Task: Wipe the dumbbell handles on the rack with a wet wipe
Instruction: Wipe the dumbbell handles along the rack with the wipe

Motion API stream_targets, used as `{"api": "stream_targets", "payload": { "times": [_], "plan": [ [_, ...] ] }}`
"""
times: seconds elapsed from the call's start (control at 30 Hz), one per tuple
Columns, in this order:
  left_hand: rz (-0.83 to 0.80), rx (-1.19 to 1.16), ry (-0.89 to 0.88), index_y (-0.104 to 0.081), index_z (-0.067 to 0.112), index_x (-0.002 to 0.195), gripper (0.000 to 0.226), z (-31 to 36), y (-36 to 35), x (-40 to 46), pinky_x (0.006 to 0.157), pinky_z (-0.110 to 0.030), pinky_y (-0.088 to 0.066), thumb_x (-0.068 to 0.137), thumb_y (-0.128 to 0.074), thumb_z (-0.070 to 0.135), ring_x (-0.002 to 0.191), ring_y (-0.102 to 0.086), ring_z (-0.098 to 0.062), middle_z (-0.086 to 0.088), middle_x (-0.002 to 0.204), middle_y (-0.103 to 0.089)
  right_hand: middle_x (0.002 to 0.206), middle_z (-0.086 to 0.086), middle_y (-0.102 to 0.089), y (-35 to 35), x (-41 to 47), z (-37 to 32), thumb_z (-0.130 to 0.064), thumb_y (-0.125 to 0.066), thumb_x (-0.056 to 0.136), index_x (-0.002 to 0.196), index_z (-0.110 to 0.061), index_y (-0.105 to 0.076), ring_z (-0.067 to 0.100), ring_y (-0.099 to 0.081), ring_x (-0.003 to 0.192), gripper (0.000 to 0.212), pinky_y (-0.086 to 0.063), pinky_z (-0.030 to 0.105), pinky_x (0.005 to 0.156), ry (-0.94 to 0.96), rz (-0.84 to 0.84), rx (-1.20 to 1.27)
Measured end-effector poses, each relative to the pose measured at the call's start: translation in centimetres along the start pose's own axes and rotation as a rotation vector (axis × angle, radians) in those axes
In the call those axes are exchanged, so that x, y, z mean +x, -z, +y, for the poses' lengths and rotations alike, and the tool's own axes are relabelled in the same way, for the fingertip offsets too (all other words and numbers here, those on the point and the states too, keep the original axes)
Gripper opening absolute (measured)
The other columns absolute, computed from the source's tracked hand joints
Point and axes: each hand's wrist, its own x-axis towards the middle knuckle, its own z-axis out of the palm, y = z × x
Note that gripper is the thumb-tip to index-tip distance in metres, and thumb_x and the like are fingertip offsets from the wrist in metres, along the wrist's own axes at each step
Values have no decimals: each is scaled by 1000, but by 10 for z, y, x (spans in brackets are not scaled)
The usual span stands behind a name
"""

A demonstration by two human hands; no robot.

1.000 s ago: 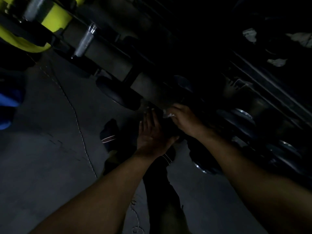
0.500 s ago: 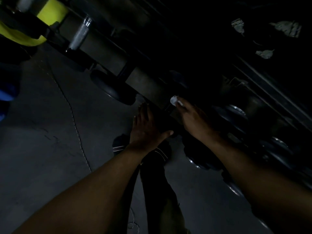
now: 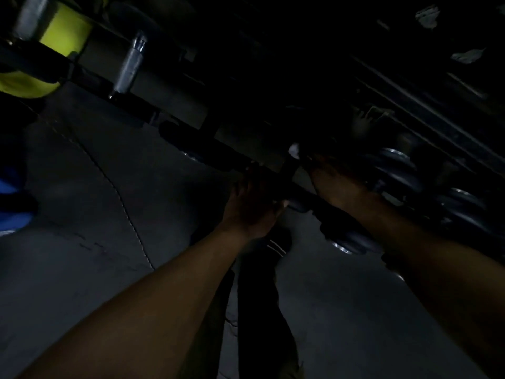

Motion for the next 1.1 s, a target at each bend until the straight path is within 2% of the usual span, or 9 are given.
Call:
{"api": "stream_targets", "payload": {
  "times": [0.1,0.27,0.4,0.5,0.53,0.63,0.77,0.93,1.1],
  "plan": [
    [-35,91,-32,8,10,161,87,-7,7,-1,124,-45,-6,103,-36,58,156,2,-27,-11,169,10,144,-19,-44,-1,0,-6,-55,-33,103,139,-49,-44,2,-38,131,39,-24,20,104,29,114,-152],
    [-25,100,-66,5,14,162,84,-12,6,0,124,-49,-11,103,-34,59,157,2,-25,-9,170,8,148,9,-44,-14,-12,-20,-20,-44,103,150,-10,-35,28,-45,133,49,-40,24,95,4,-266,-330],
    [-32,45,-61,5,16,162,83,-13,4,-1,125,-47,-9,103,-36,58,156,5,-22,-6,170,9,160,1,-29,-13,-10,-12,-28,-42,100,155,-26,-26,23,-34,143,57,-25,26,117,83,-163,-368],
    [-8,26,-43,4,14,161,85,-11,2,0,125,-49,-9,102,-39,57,156,3,-23,-9,170,6,154,-10,-37,-9,-6,-11,-38,-48,102,148,-37,-41,10,-40,135,46,-29,2,102,15,22,-102],
    [-10,32,-37,4,13,161,86,-10,2,0,125,-49,-9,102,-39,57,156,3,-24,-9,170,7,154,-8,-36,-11,-3,-7,-39,-44,103,147,-35,-43,12,-39,136,44,-30,5,103,28,98,-139],
    [-5,37,-35,4,11,161,87,-10,1,0,125,-47,-10,102,-40,57,157,2,-24,-11,170,6,159,5,-30,-21,-3,3,-21,-38,105,152,-17,-34,25,-29,146,47,-17,20,113,24,-48,-137],
    [13,22,-30,3,9,161,89,-7,1,-2,124,-45,-14,101,-43,55,156,-1,-25,-11,170,4,136,1,-56,-22,-4,4,-23,-55,96,133,-28,-50,25,-56,121,38,-44,36,102,201,-18,-352],
    [41,89,-23,5,8,160,89,-6,-2,-1,124,-47,-12,101,-41,57,157,0,-27,-12,170,7,158,2,-32,-18,4,-4,-7,-37,102,152,-14,-34,17,-29,146,50,-20,28,120,-69,94,171],
    [59,60,-16,5,10,161,90,-6,-5,-2,126,-46,-8,101,-42,57,157,2,-24,-9,170,8,138,3,-55,-31,12,-25,-13,-40,88,134,-11,-57,17,-51,126,48,-38,29,111,-254,381,355]
  ]
}}
